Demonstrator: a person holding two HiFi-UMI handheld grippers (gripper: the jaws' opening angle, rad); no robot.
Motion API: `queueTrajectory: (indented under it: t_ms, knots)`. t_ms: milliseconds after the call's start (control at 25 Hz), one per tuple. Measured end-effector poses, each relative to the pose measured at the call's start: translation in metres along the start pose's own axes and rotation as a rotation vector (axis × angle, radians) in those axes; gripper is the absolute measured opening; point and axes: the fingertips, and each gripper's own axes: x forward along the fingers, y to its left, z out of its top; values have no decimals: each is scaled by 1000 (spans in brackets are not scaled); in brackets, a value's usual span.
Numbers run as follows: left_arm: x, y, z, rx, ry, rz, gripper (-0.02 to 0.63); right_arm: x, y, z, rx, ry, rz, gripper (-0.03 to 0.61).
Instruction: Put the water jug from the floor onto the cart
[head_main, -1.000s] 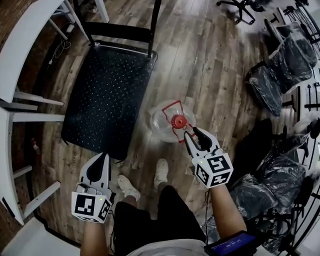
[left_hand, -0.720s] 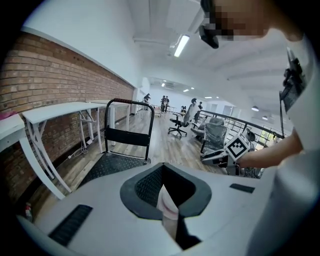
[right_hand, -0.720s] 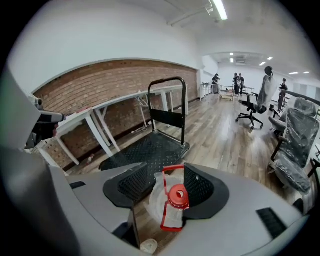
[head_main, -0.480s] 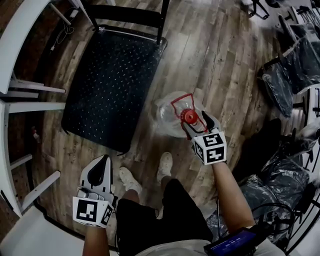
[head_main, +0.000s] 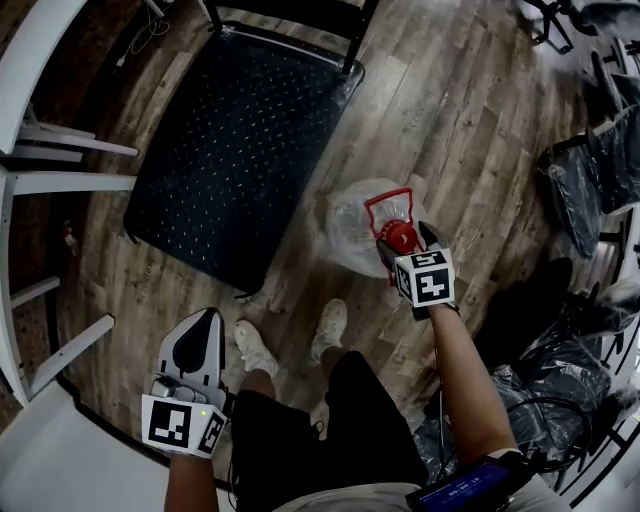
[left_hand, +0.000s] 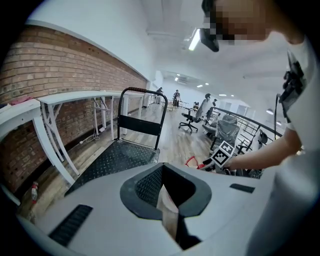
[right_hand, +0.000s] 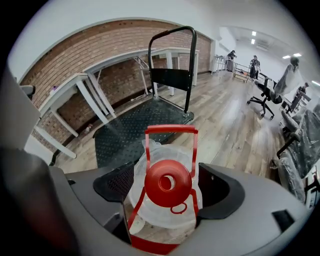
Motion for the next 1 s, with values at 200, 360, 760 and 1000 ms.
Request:
queueTrajectory:
  t_ms: [200, 360, 760, 1000]
  knots:
    - [3, 3, -5, -7, 5, 7, -2, 17, 0, -9, 16, 40, 4, 377]
    - [3, 6, -9, -18, 14, 10, -2, 19, 2, -14, 19, 54, 0, 377]
    - [-1, 2, -9, -42, 12, 1, -2, 17, -5, -13, 47, 35, -37, 316]
    - [-6, 7, -15, -49, 16, 15, -2, 12, -7, -17, 55, 4, -74, 313]
